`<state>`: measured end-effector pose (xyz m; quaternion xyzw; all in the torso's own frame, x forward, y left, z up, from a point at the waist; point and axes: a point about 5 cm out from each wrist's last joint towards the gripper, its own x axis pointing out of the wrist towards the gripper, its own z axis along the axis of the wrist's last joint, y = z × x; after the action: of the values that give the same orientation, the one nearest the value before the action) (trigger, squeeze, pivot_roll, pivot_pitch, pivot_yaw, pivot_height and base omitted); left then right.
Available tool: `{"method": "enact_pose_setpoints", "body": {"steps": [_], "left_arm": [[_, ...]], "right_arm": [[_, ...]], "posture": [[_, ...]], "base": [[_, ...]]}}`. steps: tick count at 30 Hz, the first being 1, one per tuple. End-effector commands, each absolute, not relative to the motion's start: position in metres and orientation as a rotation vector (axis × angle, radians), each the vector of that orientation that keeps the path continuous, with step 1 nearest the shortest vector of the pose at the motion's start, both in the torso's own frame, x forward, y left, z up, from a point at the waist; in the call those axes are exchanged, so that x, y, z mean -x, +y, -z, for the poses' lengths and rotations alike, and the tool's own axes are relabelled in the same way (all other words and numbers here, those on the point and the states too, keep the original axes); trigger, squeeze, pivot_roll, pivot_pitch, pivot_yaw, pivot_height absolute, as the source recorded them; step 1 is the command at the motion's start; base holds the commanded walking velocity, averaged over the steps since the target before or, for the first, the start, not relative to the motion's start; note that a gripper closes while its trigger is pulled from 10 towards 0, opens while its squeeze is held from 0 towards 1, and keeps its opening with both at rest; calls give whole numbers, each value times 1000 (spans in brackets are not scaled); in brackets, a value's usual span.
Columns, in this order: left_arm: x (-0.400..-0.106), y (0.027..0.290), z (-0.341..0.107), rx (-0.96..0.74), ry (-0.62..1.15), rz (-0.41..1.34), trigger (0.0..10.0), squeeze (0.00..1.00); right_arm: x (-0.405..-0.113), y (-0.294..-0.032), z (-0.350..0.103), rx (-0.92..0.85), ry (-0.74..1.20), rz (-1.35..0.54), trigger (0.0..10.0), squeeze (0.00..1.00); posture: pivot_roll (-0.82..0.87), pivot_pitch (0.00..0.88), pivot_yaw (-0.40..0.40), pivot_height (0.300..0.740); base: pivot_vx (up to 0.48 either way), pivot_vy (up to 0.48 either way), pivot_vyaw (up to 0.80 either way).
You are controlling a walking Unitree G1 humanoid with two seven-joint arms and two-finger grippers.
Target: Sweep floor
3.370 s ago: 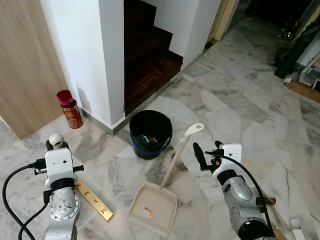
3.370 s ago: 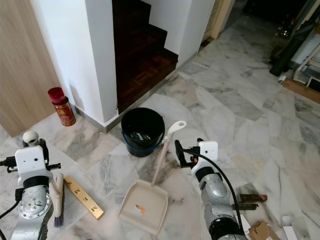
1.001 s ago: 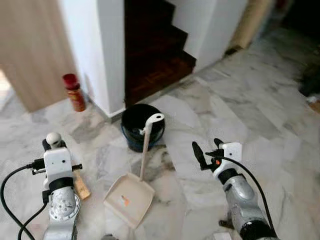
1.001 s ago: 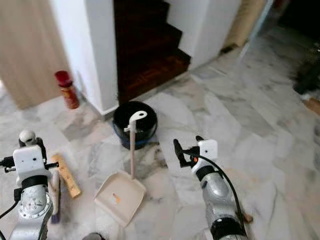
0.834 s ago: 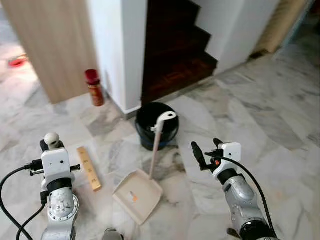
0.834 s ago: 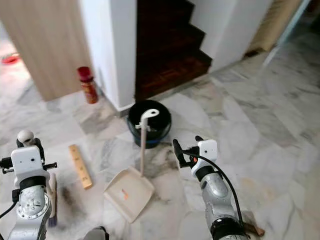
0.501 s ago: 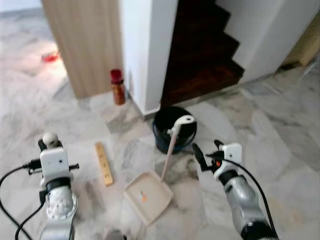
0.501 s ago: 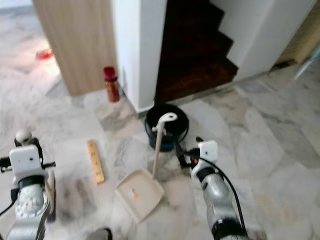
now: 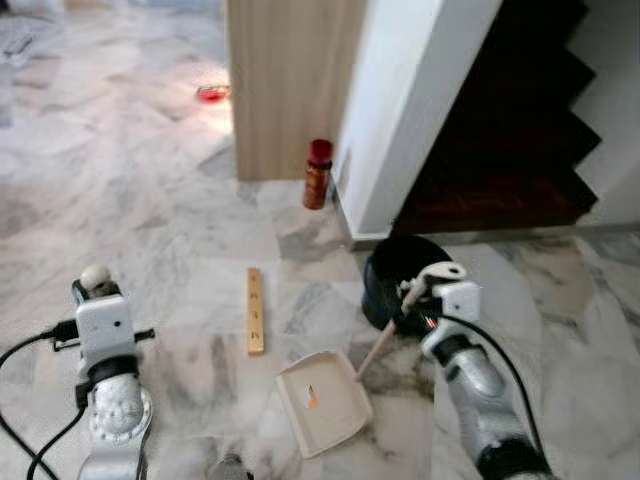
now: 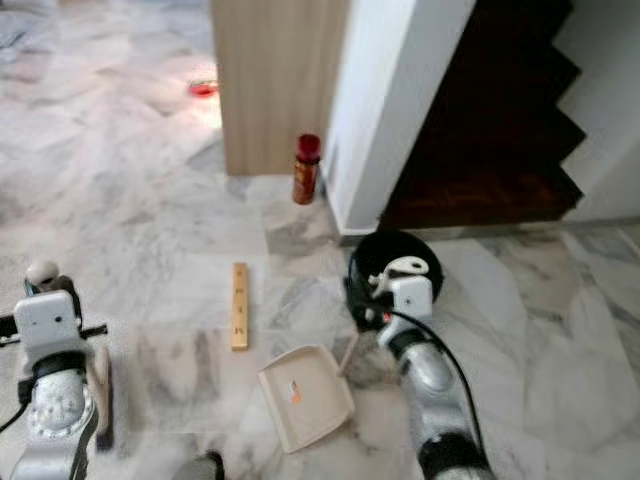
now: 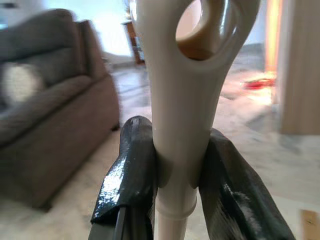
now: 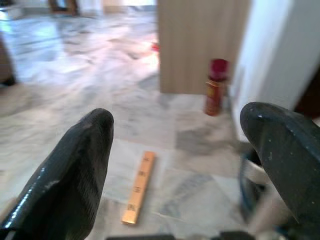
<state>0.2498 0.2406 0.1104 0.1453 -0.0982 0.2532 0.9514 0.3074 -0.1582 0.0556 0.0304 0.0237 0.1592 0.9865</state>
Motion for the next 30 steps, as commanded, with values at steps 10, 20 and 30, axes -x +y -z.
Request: {"method": "enact_pose_setpoints", "body": {"steps": [10,20,30], "left_arm": [[-250,236,-119,-307,-245,-505,10000,0],[-250,235,-119,-321,-245,-493,10000,0],[-250,234,-119,-321,-244,-495,10000,0]], "right_arm": [[-304,-170,-54,-47,51,-296,10000,0],[-305,-170,-54,-74,47,-285,10000,0],[-304,-169,-53,-70,59,-292,10000,0]], "posture": [[127,123,-146,740],[129,122,-143,740],[130,119,-146,740]], "base": [[0,0,800],[0,0,134],[0,-280,0]]}}
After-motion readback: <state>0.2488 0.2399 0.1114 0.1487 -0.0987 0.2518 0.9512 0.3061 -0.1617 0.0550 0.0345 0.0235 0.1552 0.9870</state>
